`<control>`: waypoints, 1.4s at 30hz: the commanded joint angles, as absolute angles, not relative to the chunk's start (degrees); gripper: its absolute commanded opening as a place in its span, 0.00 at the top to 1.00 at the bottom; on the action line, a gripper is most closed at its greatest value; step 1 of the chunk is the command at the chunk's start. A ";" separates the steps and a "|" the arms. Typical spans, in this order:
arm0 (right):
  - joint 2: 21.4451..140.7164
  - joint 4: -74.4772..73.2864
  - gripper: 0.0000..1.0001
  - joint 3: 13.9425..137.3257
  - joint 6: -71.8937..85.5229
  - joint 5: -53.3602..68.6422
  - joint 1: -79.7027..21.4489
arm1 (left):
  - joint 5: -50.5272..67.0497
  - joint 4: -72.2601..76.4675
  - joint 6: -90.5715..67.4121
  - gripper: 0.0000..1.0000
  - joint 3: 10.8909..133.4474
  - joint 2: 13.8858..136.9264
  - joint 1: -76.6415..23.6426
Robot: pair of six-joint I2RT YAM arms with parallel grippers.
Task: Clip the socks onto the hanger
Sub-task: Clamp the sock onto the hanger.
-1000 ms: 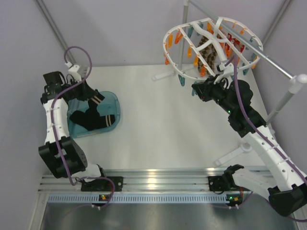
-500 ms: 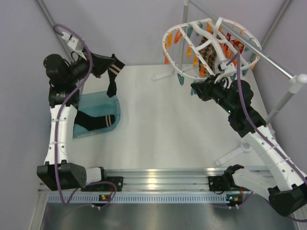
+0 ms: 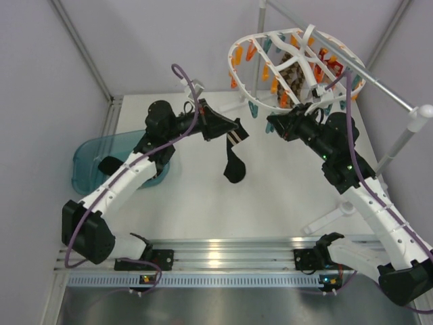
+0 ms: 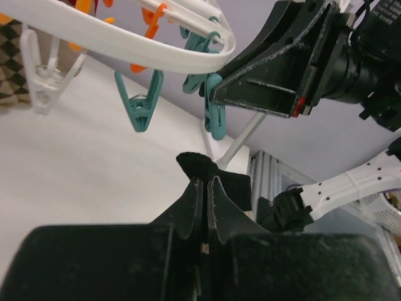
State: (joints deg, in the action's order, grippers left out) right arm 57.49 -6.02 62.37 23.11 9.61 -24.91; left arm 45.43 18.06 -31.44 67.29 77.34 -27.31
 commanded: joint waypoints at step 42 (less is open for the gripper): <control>63.02 -0.44 1.00 63.63 40.78 15.47 -19.51 | 33.84 53.44 -53.79 1.00 65.39 92.37 -35.07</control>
State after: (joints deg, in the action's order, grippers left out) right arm 62.46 -2.57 62.37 40.18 14.31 -20.60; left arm 34.00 48.90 -52.45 64.38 93.89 -34.65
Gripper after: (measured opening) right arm 0.164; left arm 0.027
